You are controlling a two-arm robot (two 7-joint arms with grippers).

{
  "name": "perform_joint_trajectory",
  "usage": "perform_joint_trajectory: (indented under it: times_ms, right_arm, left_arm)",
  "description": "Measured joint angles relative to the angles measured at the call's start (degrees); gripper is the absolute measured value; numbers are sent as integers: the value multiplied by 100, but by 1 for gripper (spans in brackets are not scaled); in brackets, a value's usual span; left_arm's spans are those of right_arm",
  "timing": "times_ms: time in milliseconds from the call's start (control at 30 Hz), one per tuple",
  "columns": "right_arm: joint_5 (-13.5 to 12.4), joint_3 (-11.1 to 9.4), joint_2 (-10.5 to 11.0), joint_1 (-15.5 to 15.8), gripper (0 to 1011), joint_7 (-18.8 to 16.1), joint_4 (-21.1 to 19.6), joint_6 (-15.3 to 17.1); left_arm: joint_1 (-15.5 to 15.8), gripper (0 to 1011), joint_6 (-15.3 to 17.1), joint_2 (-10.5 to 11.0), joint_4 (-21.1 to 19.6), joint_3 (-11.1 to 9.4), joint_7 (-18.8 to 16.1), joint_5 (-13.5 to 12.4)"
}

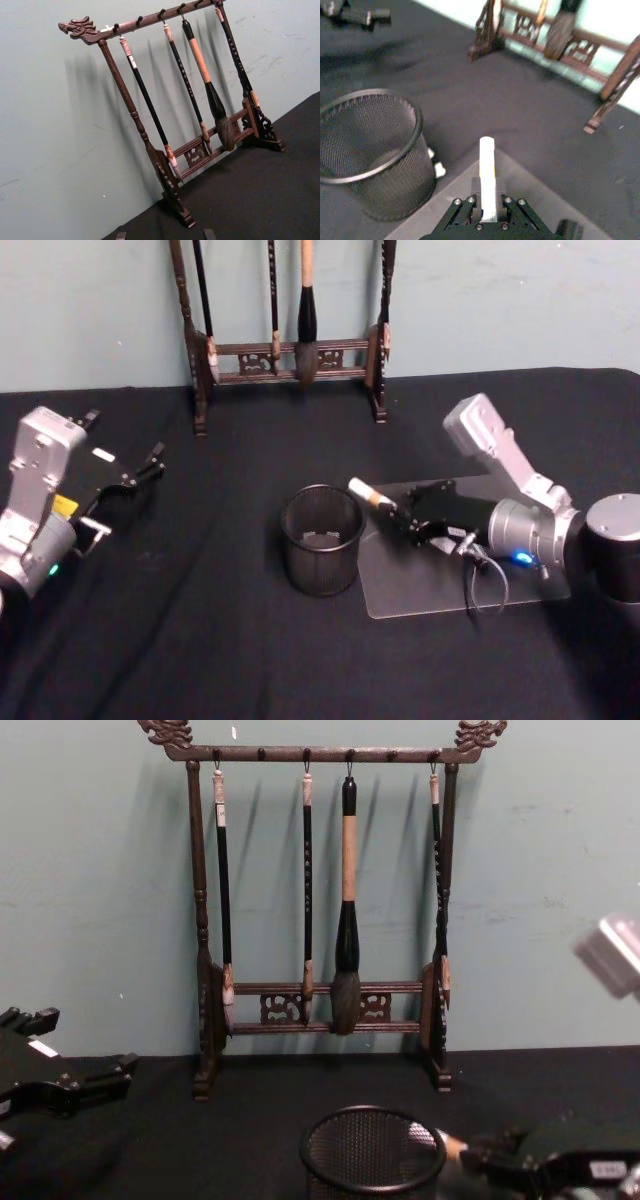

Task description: Pick up the water-based marker from the table and place it into the pen holder.

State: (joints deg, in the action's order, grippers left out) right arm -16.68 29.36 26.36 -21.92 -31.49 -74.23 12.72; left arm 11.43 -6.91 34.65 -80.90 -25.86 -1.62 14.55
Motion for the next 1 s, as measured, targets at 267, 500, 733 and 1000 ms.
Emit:
perform_joint_trajectory:
  times_ms: [267,500,733,1000]
  right_arm:
    - [-339,-398,-61,244,164,160,-219,-610]
    - [-609,-713,-154,532,164,192,-376,-1544]
    - [-876,-807,-264,706,164,-81,-439,-2176]
    - [-1162,-724,-449,742,164,-416,-440,-2519]
  left_arm:
    - [0,1001,0,0,0,0,0,0]
    - [0,1001,0,0,0,0,0,0]
    - [0,1001,0,0,0,0,0,0]
    - [0,1001,0,0,0,0,0,0]
